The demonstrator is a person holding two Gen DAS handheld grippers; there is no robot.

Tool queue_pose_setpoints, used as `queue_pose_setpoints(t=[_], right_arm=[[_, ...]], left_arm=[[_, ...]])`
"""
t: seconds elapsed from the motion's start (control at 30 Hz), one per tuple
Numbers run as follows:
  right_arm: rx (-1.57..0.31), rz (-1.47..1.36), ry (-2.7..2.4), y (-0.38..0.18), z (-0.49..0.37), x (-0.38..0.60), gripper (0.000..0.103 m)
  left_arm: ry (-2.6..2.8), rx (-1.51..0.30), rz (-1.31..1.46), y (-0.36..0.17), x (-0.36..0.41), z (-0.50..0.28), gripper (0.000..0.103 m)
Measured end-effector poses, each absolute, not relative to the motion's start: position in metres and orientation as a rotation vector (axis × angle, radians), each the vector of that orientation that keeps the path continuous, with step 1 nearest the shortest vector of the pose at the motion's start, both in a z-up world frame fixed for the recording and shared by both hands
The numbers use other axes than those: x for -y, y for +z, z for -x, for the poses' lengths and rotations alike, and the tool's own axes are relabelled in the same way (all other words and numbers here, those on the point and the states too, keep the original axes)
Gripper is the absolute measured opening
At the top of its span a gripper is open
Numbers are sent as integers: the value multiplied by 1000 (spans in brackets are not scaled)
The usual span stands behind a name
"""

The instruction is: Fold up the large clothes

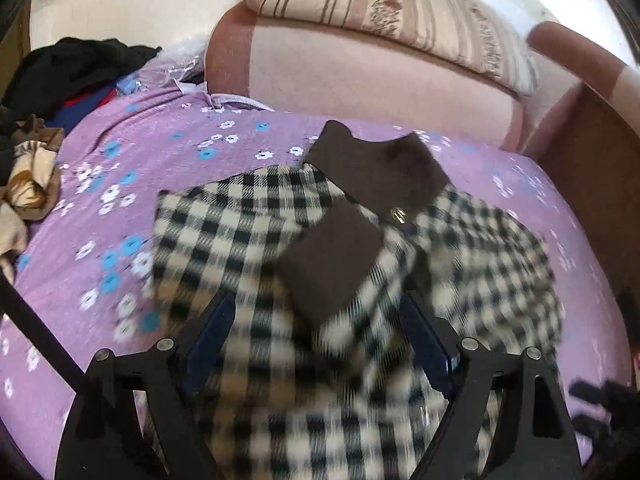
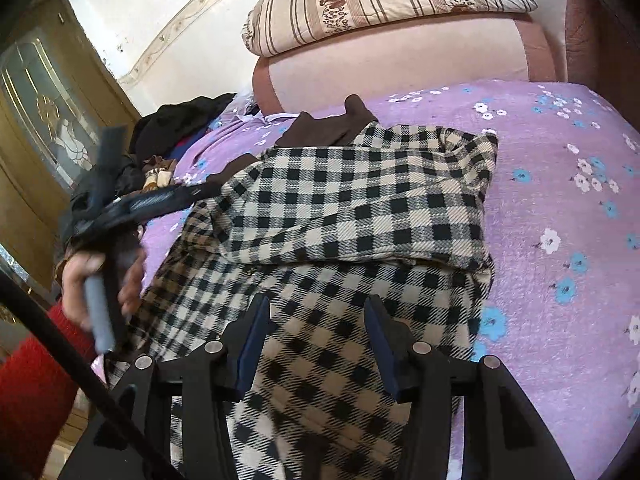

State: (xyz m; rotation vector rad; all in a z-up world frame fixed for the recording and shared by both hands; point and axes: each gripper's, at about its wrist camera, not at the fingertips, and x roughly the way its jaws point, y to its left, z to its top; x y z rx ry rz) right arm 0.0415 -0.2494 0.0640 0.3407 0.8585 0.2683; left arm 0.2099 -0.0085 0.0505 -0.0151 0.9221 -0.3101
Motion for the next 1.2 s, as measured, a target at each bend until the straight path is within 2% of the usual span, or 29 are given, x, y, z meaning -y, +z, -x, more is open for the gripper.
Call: queue_pose_setpoints(t=[0.03,0.07,0.1,0.13,0.27,0.4,0.73,0.87,1.1,1.2], right_arm=[[-854,-332,265,64,-44,250,53],[-852,-329,263,64,-45,250,53],[-850,-332,262,63,-48,249,53],[-849,-341,259,61,-51,251,53],[-850,-381,231,54,-62,257,53],[-816,-416,200,59,-70,265,53],[-768,-441,152,70,-92,274,53],[-792,-447,173,61,-104,269,53],[-910,-457,58,22,-121,286,53],[-895,-491,50,26,-118,296,53]], left_arm=[[-312,-931,23,49,12,-217,71],[-323,-960,26,47,15,-223,28],[-332,-998,31,44,17,-228,5],[-324,-1018,47,45,18,-230,8],[-262,-897,50,76,-1,-219,8],[-181,-850,131,88,-40,-216,8],[-62,-945,78,30,-64,-216,10],[-49,-956,50,24,-60,-215,12],[-68,-912,149,55,-78,-203,17],[-59,-847,131,75,-77,-191,17]])
